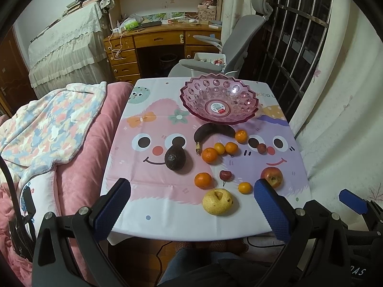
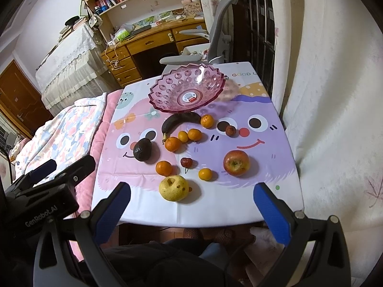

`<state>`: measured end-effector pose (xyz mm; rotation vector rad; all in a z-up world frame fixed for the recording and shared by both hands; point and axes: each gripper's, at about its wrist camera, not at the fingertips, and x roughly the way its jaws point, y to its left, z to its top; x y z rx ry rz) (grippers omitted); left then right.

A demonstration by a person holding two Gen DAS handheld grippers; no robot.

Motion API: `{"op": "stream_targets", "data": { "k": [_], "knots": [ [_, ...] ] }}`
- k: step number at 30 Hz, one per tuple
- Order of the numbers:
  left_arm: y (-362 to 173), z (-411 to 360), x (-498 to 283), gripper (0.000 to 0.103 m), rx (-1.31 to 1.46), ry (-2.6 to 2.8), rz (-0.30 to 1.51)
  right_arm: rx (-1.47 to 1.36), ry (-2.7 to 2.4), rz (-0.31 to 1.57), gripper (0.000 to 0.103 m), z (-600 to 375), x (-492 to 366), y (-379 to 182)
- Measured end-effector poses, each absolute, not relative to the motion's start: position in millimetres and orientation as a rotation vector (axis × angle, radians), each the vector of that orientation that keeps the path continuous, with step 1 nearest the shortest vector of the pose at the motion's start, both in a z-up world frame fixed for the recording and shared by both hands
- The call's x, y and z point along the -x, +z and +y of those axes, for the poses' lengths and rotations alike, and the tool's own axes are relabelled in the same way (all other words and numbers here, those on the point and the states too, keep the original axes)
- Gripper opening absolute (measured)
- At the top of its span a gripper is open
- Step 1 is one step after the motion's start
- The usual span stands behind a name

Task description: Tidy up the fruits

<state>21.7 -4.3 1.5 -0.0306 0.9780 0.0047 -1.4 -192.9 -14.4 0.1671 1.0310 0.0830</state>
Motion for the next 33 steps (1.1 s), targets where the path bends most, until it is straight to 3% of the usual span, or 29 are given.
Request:
{"op": "stream_targets", "data": {
  "k": [33],
  "knots": [
    [-34, 45, -53, 0.100, -0.001, -0.207, 1.104, -0.238, -0.039, 0.931, 0.103, -146, 18, -16]
  ]
}}
